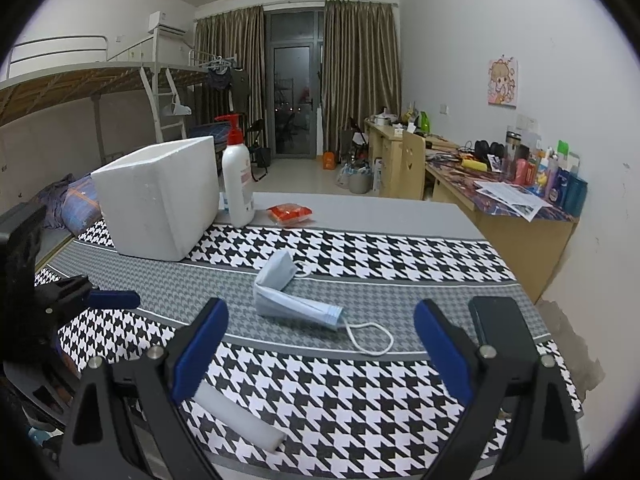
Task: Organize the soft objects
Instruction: 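Move the left gripper toward the white foam roller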
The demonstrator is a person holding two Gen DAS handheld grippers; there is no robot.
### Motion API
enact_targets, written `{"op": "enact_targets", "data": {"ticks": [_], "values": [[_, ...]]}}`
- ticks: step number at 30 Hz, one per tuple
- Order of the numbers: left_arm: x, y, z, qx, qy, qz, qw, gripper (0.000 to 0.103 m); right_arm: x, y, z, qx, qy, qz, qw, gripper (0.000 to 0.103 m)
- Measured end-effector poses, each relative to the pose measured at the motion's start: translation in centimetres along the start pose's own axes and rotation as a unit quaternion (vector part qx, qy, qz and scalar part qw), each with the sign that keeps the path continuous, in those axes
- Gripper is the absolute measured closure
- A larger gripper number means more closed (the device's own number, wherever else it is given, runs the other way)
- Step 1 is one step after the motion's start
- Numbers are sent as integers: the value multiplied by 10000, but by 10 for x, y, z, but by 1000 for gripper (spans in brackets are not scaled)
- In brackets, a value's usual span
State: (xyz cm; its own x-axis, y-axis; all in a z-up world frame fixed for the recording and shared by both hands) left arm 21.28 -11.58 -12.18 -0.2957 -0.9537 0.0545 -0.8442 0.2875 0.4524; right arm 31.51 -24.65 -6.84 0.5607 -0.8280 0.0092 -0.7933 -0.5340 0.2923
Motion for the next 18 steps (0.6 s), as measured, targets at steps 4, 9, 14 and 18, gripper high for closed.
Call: {"op": "enact_targets", "data": {"ticks": [4,9,14,18], "values": [[8,-11,3,-171,-148,292,9993,8,5,-1,3,-37,-89,22,10000,7],[14,-29,14,-548,-238,729,9955,21,7,-1,5,-78,-120,10,9999,7],[18,-42,25,-846,-352,1043,9903,31,7,0,8,-148,-108,-7,9998,7],[23,-45,29,-1003,-386,1284,9859,39,8,-1,12,-224,-122,-6,9997,7]]}}
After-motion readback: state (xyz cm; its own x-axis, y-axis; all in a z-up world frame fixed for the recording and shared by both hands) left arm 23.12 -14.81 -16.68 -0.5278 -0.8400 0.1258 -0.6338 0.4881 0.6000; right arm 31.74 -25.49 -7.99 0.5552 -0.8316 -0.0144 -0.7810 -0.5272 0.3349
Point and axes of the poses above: each gripper's, at about its wrist camera, not at the fingertips, and y roughly against the way its jaws point, x to its right, z to its underside, the point moved 9 cm from there along -y, roughly the way its jaws point, and after that the axes turned 13 degrees about x, right-handed, at the moved point
